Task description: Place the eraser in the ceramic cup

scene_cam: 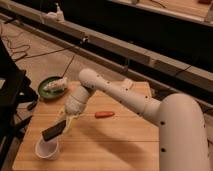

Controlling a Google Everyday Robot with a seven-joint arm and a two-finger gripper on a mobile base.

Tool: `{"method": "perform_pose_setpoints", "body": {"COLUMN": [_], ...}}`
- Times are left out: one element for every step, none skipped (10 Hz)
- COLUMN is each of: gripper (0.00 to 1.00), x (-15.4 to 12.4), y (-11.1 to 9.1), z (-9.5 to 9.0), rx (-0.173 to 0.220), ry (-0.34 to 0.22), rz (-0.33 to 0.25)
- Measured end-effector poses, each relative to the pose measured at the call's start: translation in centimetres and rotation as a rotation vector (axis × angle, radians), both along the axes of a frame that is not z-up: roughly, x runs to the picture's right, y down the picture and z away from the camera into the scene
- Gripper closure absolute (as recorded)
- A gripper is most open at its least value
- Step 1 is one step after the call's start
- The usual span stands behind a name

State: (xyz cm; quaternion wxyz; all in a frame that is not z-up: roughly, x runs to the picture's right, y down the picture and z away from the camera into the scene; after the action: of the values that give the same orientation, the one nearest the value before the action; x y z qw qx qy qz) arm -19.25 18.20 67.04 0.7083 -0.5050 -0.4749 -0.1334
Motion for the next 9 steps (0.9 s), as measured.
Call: {"method": "perform_pose_setpoints", "body": {"gripper": [1.0,1.0,1.0,0.95,0.85,0.73,0.64,0.53,0.44], "x": [0.1,-0.1,-0.3,-0.5,-0.7,-0.8,-1.0,-1.2,-1.3], "y": [0.7,1.4,1.9,2.3,2.7,2.9,2.9,2.9,2.8], "z": [-0.3,-0.6,-0.9,-1.1,-1.1,-1.0,-0.8,-0.4,-0.1], "rx": [0.001,0.002,0.002,0.002,0.0,-0.001,0.004,0.011,0.019], "ry": [0.004,0.004,0.002,0.002,0.007,0.016,0.026,0.036,0.045], "rz": [-0.023,-0.045,-0.063,-0.079,-0.092,-0.102,-0.109,-0.116,-0.122]}}
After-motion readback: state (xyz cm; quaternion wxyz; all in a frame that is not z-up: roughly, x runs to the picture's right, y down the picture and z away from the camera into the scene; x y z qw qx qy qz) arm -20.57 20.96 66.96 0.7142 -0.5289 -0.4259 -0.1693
